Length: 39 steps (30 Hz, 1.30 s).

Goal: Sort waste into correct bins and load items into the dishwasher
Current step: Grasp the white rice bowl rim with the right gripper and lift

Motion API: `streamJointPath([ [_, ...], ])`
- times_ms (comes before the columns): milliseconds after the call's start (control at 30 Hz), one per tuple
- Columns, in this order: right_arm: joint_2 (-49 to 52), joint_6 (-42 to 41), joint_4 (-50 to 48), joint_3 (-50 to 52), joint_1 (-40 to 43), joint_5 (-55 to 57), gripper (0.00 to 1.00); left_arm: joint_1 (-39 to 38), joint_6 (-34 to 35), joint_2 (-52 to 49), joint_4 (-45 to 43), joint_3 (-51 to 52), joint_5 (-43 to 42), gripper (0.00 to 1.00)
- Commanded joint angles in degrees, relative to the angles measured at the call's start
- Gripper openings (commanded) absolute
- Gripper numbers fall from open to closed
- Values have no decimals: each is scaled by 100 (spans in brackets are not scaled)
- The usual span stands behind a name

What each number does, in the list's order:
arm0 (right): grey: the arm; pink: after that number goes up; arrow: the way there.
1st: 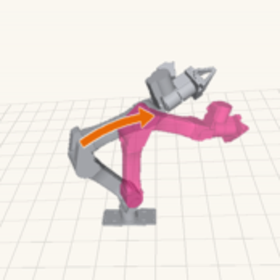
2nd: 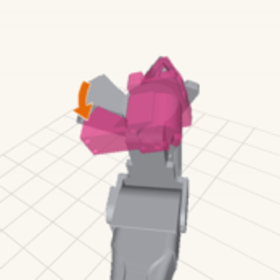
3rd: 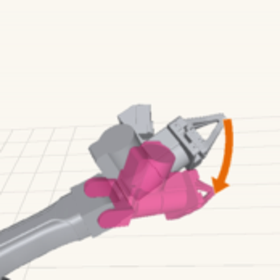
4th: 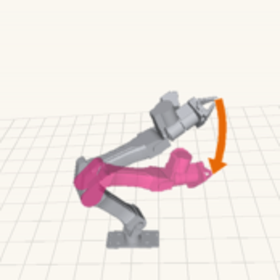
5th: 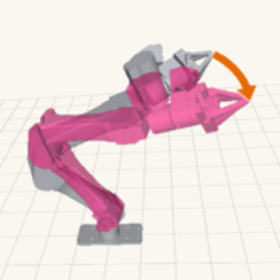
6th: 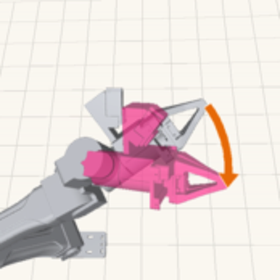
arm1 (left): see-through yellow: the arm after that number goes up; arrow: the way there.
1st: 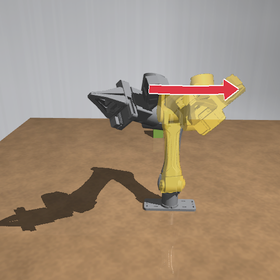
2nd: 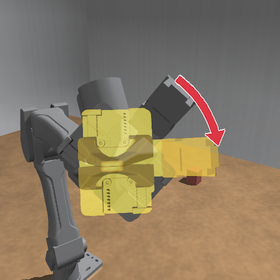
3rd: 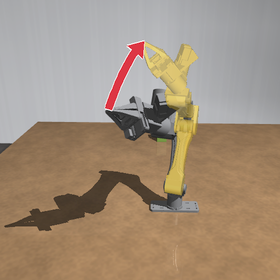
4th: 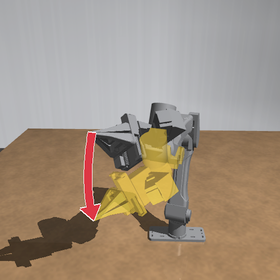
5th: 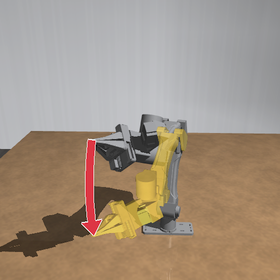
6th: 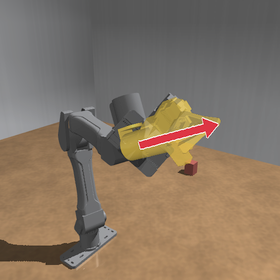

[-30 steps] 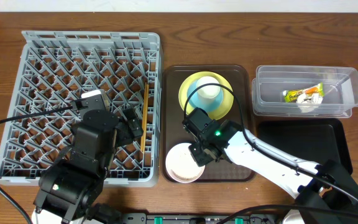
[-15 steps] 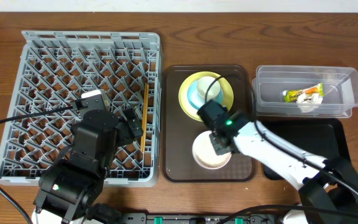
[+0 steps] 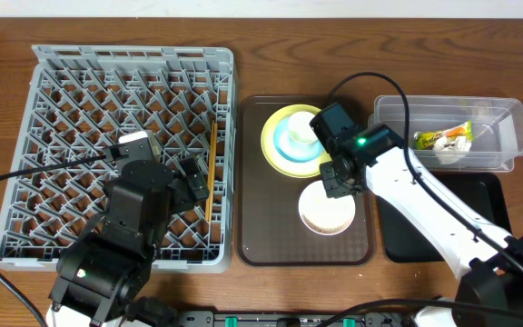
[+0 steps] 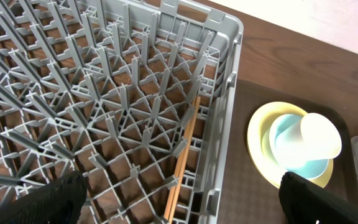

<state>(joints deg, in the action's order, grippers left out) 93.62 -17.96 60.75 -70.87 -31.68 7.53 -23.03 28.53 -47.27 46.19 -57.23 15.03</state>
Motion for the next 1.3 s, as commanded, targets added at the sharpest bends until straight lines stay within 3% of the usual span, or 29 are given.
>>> streamJointPath([
  [0, -92, 345, 52, -55, -269, -1305, 34, 24, 7, -33, 7, -37, 70, 100],
  [200, -83, 330, -319, 452, -1012, -1425, 37, 24, 7, -33, 7, -37, 70, 100],
  [433, -81, -13, -955, 1108, -1676, -225, 38, 24, 7, -33, 7, -37, 70, 100],
  [1100, -70, -293, -1672, 1624, -1720, -179, 27, 24, 7, -33, 7, -37, 70, 100],
  [1267, -72, -321, -1770, 1714, -1725, -179, 16, 24, 7, -33, 7, -37, 70, 100],
])
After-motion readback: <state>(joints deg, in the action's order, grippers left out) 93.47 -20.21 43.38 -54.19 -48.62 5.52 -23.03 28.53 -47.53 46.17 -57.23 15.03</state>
